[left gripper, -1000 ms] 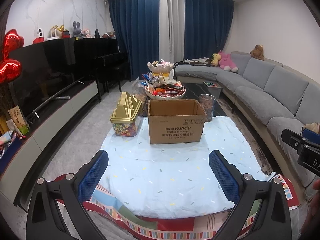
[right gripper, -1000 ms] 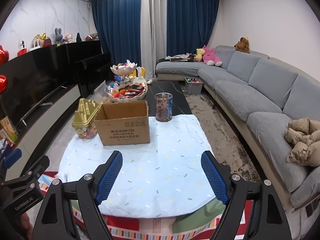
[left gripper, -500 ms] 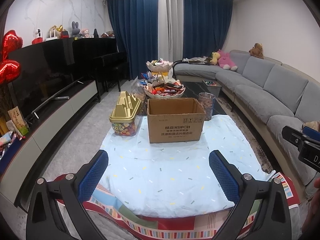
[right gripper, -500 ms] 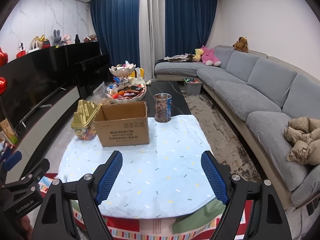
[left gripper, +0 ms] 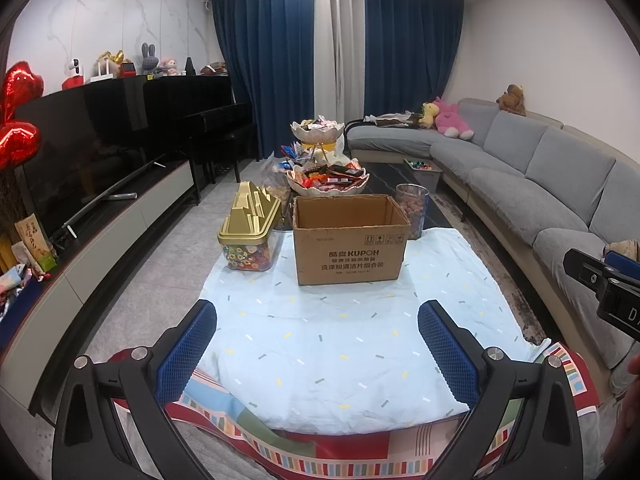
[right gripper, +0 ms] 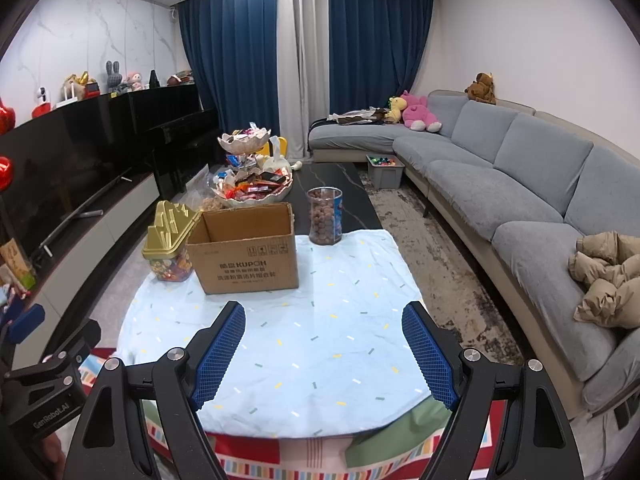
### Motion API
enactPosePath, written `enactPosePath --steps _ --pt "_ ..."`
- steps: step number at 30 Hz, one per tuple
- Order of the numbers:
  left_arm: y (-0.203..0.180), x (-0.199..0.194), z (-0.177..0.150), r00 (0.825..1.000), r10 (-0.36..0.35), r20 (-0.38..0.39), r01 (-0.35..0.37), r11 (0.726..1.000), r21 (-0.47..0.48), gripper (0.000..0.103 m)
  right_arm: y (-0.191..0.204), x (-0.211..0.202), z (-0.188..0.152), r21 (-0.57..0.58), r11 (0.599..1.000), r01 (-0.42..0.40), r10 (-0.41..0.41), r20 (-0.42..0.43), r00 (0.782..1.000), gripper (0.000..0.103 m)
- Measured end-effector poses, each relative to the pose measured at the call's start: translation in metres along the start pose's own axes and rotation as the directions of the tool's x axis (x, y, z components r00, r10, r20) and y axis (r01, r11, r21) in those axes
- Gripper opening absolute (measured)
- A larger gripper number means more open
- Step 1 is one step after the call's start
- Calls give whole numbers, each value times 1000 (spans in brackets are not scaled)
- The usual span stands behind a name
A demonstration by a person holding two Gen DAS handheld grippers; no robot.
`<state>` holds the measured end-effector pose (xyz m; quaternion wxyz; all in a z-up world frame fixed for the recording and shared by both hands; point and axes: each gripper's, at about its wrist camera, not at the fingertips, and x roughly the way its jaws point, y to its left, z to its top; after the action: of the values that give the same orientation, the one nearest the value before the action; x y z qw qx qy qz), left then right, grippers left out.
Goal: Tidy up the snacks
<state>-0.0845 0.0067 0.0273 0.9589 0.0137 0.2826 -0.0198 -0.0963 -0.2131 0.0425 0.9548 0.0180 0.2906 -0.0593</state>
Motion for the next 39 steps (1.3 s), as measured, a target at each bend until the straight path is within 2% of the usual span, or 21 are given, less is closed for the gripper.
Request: enactPosePath --steps 39 --pt "3 2 0 1000 -18 4 18 1000 7 102 -1 1 -1 4 1000 -2 2 1 1000 82"
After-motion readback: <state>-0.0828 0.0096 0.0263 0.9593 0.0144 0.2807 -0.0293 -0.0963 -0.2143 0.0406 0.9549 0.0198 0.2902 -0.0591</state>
